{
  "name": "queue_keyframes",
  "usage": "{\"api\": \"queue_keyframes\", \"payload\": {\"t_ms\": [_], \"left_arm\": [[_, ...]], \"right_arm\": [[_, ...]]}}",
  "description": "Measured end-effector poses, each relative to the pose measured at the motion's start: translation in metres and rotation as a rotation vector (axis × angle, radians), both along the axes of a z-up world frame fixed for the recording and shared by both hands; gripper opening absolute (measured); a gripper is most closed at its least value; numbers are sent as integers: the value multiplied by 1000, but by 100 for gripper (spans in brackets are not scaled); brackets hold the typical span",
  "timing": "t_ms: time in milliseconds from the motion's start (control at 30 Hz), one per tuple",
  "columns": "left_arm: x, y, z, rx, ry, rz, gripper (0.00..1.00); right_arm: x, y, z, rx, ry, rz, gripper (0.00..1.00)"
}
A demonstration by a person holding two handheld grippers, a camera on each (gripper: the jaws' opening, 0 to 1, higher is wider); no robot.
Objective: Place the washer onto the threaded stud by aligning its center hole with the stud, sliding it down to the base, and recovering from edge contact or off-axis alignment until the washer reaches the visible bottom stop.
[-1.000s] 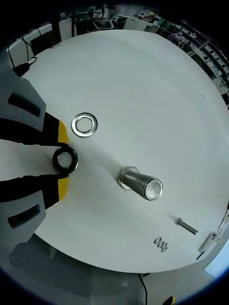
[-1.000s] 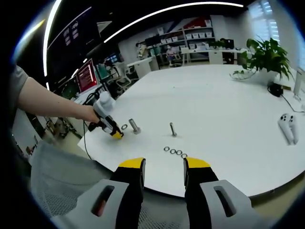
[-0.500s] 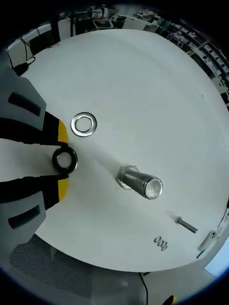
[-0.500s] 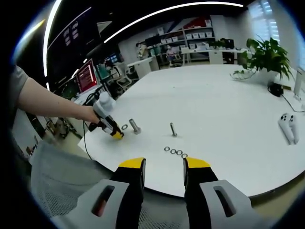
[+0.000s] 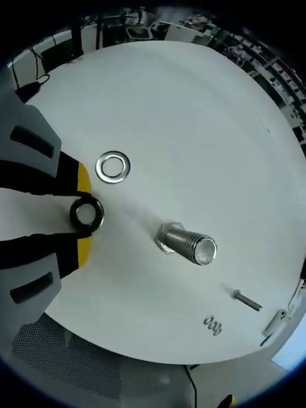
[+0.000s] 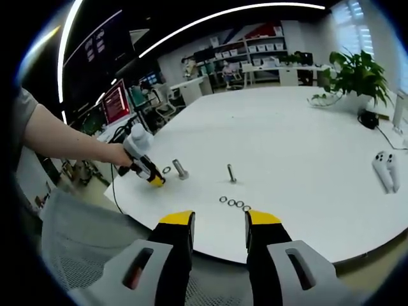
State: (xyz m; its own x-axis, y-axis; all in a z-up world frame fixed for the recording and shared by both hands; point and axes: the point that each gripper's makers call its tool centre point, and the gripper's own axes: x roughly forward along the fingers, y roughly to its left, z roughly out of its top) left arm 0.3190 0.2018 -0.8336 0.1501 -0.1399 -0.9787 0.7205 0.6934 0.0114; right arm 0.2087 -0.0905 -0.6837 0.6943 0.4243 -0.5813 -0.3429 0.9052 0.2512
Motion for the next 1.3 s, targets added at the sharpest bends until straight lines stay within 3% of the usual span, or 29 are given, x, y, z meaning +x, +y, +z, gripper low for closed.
{"api": "queue_keyframes", "payload": {"t_ms": [700, 1300], "left_arm": [[6, -8, 15, -52, -28, -17, 18], [26, -41, 66, -147, -114, -83, 18]], "right_arm": [[0, 0, 0, 0, 4, 4, 34], [0, 1, -1, 0, 8, 7, 34]]}}
